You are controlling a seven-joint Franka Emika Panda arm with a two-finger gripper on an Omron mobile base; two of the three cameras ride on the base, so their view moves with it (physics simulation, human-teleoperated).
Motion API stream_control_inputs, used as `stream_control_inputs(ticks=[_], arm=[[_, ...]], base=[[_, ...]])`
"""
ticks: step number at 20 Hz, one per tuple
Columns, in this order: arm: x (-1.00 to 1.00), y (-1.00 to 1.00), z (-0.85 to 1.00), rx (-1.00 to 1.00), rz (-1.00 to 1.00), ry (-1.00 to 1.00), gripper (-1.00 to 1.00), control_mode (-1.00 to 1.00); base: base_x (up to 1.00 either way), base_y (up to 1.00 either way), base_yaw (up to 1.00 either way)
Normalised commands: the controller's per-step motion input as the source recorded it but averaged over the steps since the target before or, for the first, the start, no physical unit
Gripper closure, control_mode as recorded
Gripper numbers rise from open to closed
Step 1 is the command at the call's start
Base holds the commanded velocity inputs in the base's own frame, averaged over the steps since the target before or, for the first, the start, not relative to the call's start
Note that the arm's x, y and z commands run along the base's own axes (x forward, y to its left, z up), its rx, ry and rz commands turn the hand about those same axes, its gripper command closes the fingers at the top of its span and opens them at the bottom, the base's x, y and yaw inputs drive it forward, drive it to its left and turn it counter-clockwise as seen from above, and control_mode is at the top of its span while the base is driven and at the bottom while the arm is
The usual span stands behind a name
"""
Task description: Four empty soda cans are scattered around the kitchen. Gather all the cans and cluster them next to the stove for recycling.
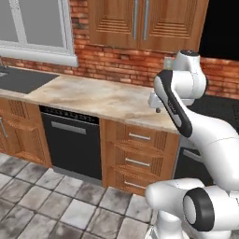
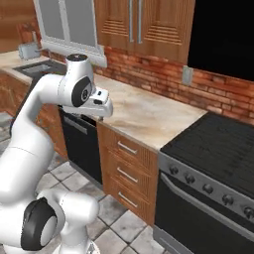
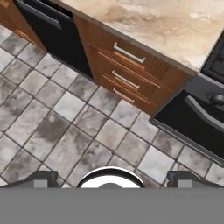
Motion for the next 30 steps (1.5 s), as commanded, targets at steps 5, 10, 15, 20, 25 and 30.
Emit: stream_control_inputs(ticks=[5,10,15,20,25,30], arm=[[0.00,0.00,0.00,0.00,0.00,0.00,-1.00,1.00],[0.00,0.00,0.00,0.00,0.00,0.00,-1.00,1.00],[0.00,0.00,0.00,0.00,0.00,0.00,-1.00,1.00],[0.00,0.00,0.00,0.00,0.00,0.00,-1.00,1.00],[0.00,0.00,0.00,0.00,0.00,0.00,-1.00,1.00],[0.00,0.00,0.00,0.00,0.00,0.00,-1.00,1.00]], base=[[-0.07,0.00,0.50],[-0.08,0.00,0.50],[-0.16,0.04,0.50],[-0.19,0.10,0.48],[-0.28,0.19,0.42],[-0.31,0.18,0.42]])
